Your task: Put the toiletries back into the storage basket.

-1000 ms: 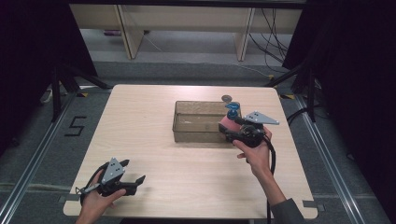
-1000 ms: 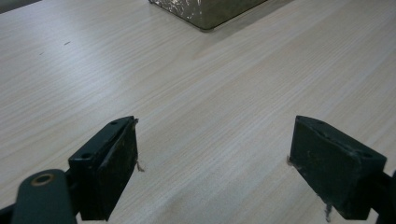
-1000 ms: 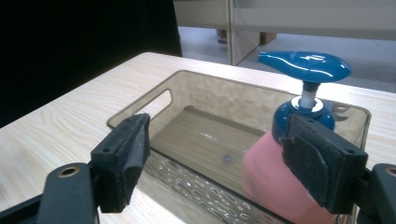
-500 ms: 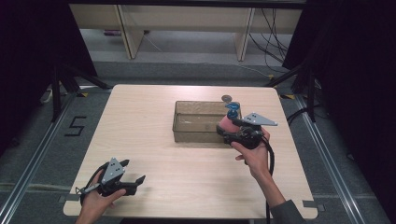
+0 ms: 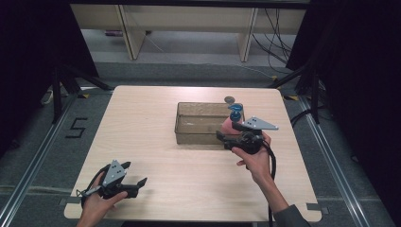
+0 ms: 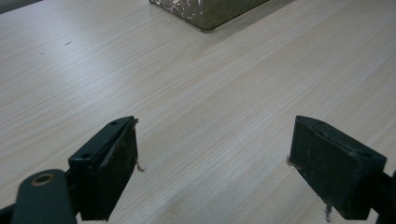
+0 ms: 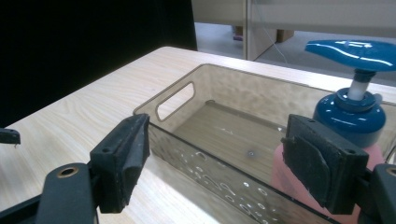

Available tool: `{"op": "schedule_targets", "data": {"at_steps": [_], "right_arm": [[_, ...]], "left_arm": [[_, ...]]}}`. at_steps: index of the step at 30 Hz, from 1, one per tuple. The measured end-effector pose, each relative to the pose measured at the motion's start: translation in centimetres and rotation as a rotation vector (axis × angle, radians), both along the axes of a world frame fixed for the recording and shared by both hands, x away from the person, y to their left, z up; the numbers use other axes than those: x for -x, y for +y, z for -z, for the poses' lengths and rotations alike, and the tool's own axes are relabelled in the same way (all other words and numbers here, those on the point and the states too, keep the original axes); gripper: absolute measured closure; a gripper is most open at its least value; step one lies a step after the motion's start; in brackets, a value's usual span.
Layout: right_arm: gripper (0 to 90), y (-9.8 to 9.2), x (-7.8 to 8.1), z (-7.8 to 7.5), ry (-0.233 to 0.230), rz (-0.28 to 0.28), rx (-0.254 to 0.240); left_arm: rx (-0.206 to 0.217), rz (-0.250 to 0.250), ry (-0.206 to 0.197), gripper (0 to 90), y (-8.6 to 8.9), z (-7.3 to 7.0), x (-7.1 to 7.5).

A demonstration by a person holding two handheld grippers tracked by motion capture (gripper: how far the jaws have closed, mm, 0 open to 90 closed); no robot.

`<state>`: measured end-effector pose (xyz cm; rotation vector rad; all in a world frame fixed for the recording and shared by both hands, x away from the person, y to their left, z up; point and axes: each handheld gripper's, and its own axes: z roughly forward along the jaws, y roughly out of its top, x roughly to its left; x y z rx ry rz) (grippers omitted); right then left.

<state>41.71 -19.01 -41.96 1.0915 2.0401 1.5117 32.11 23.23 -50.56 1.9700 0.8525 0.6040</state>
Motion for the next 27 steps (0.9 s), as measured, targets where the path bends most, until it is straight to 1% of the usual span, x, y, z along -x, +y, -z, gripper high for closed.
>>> {"op": "schedule_targets", "data": {"at_steps": [1,3,4,6,7,8,9,10,11,12,13,15,16,17,18,19,20,22,23,24,25,26,27], "right_arm": [[23.7,0.1,0.1,0.0,0.014,-0.006,0.0],[23.7,0.1,0.2,0.1,0.013,-0.009,0.009],[23.7,0.2,0.3,0.1,0.016,-0.007,0.016],[23.7,0.3,0.4,0.1,0.013,-0.013,0.004],[23.8,0.4,0.6,0.2,0.029,-0.014,-0.003],[23.7,0.4,0.5,0.2,0.021,-0.025,0.008],[23.8,0.4,0.5,0.3,0.0,-0.022,0.012],[23.7,0.4,0.6,0.2,0.011,-0.027,0.013],[23.8,0.5,0.6,0.3,0.021,-0.032,-0.002],[23.7,0.5,0.7,0.3,0.029,-0.029,-0.002],[23.7,0.6,0.9,0.3,0.042,-0.025,-0.012],[23.8,0.5,1.0,0.2,0.03,-0.032,0.012],[23.8,0.5,0.9,0.3,0.01,-0.028,0.016],[23.8,0.6,1.1,0.4,0.029,-0.035,0.004],[23.8,0.7,1.1,0.4,0.027,-0.044,-0.002],[23.8,0.7,1.2,0.4,0.017,-0.029,0.006],[23.8,0.7,1.2,0.4,0.018,-0.035,0.012],[23.8,0.7,1.3,0.5,0.013,-0.048,0.007],[23.8,0.8,1.4,0.6,0.021,-0.04,-0.002],[23.8,0.7,1.4,0.6,0.018,-0.048,0.006],[23.8,0.7,1.4,0.6,-0.001,-0.04,0.021],[23.8,0.7,1.5,0.7,0.004,-0.038,0.016],[23.8,0.7,1.5,0.8,0.009,-0.058,0.016]], "left_arm": [[0.0,-0.001,0.001,14.8,0.0,0.0,0.0],[0.001,-0.001,0.0,14.8,0.0,0.0,0.0],[-0.007,-0.001,0.003,14.8,0.1,0.0,0.0],[-0.015,-0.001,0.001,14.8,0.1,-0.1,0.0],[-0.006,0.001,-0.001,14.8,0.1,0.0,0.0],[-0.006,-0.002,0.003,14.8,0.1,0.0,0.0],[-0.006,-0.001,0.002,14.8,0.1,0.0,0.0],[-0.006,0.0,0.001,14.8,0.0,0.0,0.0],[-0.006,0.0,0.002,14.8,0.1,0.0,0.0],[-0.006,-0.001,0.002,14.8,0.1,0.0,0.0],[-0.007,0.0,0.002,14.8,0.1,0.0,0.0],[-0.007,-0.001,0.002,14.8,0.1,0.0,0.0],[-0.006,-0.001,0.002,14.8,0.1,0.0,0.0],[-0.006,-0.001,0.002,14.8,0.1,0.0,0.0],[-0.006,-0.001,0.002,14.8,0.1,0.0,0.0],[-0.006,-0.002,0.001,14.8,0.1,-0.1,0.0],[-0.007,-0.002,0.001,14.8,0.1,0.0,0.0],[-0.007,-0.003,0.002,14.8,0.1,0.0,0.0],[-0.008,-0.003,0.002,14.8,0.1,-0.1,0.0],[-0.008,-0.002,0.001,14.8,0.1,-0.1,0.0],[-0.008,-0.002,0.001,14.8,0.1,-0.1,0.0],[-0.008,-0.001,0.0,14.8,0.1,0.0,0.0],[-0.008,-0.001,0.002,14.8,0.1,0.0,0.0]]}}
